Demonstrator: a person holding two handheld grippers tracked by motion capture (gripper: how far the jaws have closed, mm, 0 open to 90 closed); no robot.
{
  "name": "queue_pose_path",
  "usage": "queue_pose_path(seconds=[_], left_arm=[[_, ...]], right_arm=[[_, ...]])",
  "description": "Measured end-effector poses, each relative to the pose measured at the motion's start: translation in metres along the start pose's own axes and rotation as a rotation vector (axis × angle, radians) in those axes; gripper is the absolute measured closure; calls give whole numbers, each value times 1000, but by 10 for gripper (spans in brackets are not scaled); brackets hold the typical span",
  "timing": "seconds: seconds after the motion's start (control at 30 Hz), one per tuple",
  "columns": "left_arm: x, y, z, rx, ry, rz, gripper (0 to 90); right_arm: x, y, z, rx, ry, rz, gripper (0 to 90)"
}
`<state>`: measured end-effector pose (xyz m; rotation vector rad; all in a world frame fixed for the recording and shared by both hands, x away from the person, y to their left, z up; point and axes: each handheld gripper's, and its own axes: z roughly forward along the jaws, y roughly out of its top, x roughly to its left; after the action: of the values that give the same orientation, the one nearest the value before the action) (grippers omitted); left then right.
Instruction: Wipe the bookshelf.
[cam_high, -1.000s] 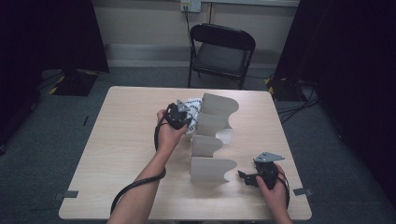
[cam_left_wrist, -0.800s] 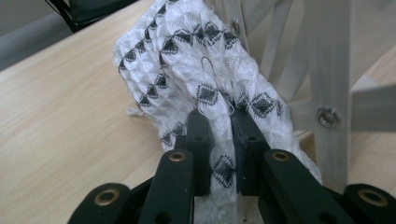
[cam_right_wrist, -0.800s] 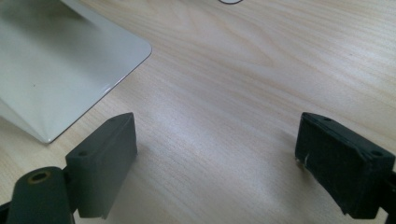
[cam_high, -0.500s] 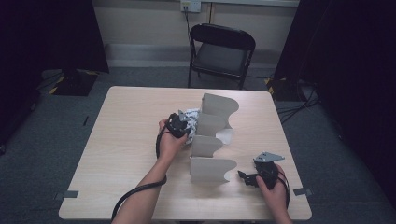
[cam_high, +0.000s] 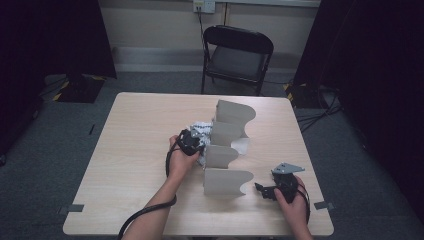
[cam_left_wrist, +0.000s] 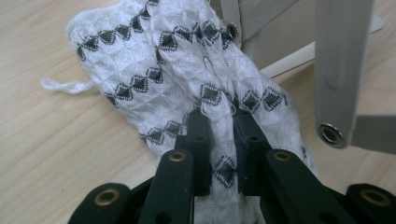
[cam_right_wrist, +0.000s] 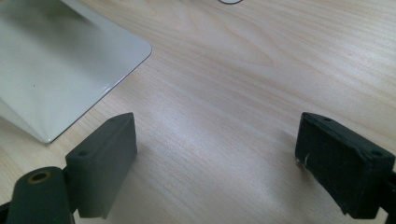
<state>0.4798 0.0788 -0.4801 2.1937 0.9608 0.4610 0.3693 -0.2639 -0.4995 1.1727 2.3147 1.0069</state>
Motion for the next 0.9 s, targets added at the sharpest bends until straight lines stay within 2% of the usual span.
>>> queue_pose_path(seconds=[0.17,0.3,0.33,0.4,0.43,0.53,0.63,0.77,0.83,0.9], left_arm=[[-1,-5,-5,-7,-9,4,791],[-1,-9,-9,-14,-14,-10,780],[-1,-10,-9,-28,-10,-30,763],[2,-10,-10,-33,-5,-35,724],[2,-10,-10,-38,-5,-53,707],[5,-5,-10,-69,22,-61,617],[7,3,-10,-108,46,-57,521],[7,12,-5,-123,47,-48,479],[6,15,-1,-114,41,-32,474],[5,14,6,-97,22,-35,450]], right_arm=[[0,0,0,0,0,0,120],[0,0,0,0,-1,0,120],[0,0,0,0,0,0,120],[0,0,0,0,0,0,120],[0,0,0,0,0,0,120],[0,0,0,0,0,0,120],[0,0,0,0,0,0,120],[0,0,0,0,0,0,120],[0,0,0,0,0,0,120],[0,0,0,0,0,0,120]])
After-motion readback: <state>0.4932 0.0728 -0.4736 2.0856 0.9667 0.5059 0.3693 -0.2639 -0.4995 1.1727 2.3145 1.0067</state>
